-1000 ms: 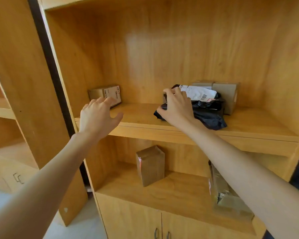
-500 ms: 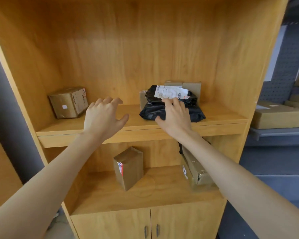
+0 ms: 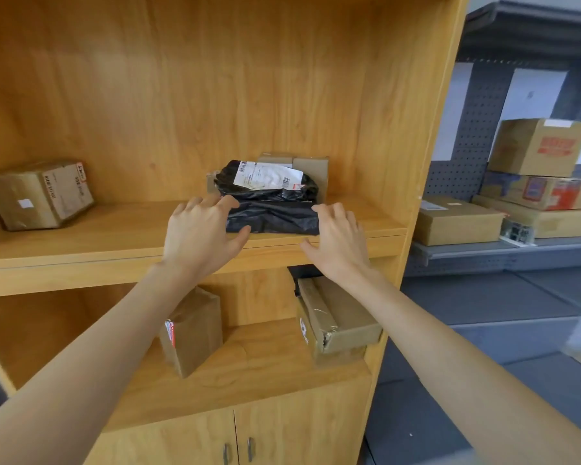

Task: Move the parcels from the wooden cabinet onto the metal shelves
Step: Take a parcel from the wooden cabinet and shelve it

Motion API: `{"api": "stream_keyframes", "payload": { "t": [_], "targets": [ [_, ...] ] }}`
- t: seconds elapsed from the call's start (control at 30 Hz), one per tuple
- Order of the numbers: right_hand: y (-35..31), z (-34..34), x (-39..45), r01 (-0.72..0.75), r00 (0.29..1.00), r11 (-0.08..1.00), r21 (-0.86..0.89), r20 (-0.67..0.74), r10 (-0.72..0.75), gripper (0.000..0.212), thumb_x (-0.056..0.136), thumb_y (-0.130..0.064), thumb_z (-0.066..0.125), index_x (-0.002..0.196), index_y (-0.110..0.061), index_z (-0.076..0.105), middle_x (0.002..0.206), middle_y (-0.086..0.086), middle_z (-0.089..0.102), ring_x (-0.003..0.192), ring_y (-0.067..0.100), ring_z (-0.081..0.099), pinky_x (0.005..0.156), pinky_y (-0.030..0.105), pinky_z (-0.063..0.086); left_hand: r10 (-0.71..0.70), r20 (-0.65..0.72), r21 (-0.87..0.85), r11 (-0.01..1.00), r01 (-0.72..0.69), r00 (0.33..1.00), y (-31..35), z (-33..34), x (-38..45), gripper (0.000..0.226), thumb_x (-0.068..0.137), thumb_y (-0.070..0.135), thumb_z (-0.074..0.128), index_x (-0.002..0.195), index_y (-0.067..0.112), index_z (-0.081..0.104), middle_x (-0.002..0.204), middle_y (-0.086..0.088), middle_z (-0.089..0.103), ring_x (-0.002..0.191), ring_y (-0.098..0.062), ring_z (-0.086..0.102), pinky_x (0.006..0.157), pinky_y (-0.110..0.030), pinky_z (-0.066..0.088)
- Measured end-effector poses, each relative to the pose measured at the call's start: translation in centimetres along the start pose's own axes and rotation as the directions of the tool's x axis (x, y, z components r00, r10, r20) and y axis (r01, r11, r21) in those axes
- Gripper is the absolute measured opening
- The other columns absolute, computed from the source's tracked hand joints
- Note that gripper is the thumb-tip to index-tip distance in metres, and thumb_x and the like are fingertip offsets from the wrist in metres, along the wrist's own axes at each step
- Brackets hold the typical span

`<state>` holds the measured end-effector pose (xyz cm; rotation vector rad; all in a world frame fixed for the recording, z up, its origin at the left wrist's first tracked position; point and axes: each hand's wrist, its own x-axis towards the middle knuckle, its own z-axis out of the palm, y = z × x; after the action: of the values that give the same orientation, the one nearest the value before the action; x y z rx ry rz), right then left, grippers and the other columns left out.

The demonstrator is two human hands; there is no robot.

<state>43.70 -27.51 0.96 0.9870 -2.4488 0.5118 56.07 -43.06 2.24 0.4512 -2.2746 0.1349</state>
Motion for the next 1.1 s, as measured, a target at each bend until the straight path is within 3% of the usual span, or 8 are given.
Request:
{"api": "stream_keyframes", "payload": {
  "t": [0.23,0.53,0.7,1.1],
  "targets": [
    [4.6,1.3,0.4,0.046,0.999,0.999,0.01,0.012,-0.046,0.055,0.092,-0.032,0.055,0.14,-0.014,0.038,0.134,0.009,0.044,0.119,0.027,0.044,0.095,0.035,0.037,-0.038,-0.029,-0.008,0.999,0.038,0.999,3.4,3.4,0.0,0.04,0.079,0.033,0.072,0.109,0.008,0.067,0.093,-0.013,0.069,0.087,-0.037,0.063,0.072,-0.04,0.047],
    [9.1,5.7,-1.4,0.033,0.997,0.999,0.039,0.067,-0.035,0.054,0.092,-0.034,0.055,0.14,-0.013,0.039,0.132,0.009,0.046,0.12,0.028,0.043,0.095,0.037,0.037,-0.106,0.089,-0.04,0.993,0.109,0.99,5.8,8.4,-3.7,0.044,0.086,0.04,0.062,0.121,0.013,0.061,0.113,-0.009,0.065,0.105,-0.033,0.058,0.084,-0.04,0.045],
    [11.5,10.6,-3.8,0.008,0.996,0.999,0.039,0.086,-0.012,0.055,0.092,-0.035,0.055,0.14,-0.014,0.04,0.133,0.009,0.045,0.12,0.028,0.043,0.098,0.037,0.037,-0.099,0.112,-0.033,0.994,0.103,0.989,6.2,13.2,-6.6,0.043,0.084,0.04,0.064,0.117,0.013,0.063,0.106,-0.009,0.068,0.098,-0.034,0.06,0.079,-0.039,0.046],
    [19.3,25.0,-7.6,-0.062,0.977,0.998,-0.032,0.204,0.067,0.065,0.09,-0.042,0.057,0.145,-0.017,0.032,0.135,0.007,0.042,0.121,0.025,0.042,0.101,0.038,0.037,-0.056,0.264,-0.049,0.996,0.072,0.963,8.4,29.5,-11.7,0.046,0.087,0.046,0.058,0.125,0.019,0.059,0.117,-0.004,0.064,0.106,-0.029,0.059,0.086,-0.037,0.046]
  ]
}}
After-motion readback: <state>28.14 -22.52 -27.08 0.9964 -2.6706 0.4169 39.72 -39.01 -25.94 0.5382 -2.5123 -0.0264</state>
